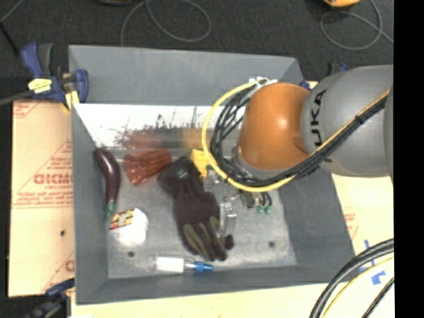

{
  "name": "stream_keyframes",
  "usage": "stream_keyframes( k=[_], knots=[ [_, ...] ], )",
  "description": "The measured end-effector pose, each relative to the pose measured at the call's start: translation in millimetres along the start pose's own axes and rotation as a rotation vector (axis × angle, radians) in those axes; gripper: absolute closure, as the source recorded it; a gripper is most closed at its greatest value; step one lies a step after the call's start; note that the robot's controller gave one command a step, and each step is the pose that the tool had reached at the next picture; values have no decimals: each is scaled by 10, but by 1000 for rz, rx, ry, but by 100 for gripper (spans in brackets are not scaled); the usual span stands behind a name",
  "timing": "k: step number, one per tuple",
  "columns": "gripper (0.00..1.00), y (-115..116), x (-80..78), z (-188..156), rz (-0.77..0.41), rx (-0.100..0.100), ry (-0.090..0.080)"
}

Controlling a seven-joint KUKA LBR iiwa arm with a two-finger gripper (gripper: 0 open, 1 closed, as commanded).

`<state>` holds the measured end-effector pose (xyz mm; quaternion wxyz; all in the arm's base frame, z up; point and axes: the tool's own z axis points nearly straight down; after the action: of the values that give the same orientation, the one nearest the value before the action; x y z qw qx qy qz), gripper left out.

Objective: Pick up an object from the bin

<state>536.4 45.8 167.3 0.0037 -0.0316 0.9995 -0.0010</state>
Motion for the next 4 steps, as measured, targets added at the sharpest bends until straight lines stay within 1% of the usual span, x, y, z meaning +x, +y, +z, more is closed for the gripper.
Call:
stream_keyframes(
  k=[1,2,3,4],
  knots=[
    [0,156,-42,336,-40,-1,2],
    [0,324,-48,645,-347,1,-1],
    [100,363,-85,890,-566,-1,-1],
    [100,363,-85,890,-565,-1,-1]
  ],
)
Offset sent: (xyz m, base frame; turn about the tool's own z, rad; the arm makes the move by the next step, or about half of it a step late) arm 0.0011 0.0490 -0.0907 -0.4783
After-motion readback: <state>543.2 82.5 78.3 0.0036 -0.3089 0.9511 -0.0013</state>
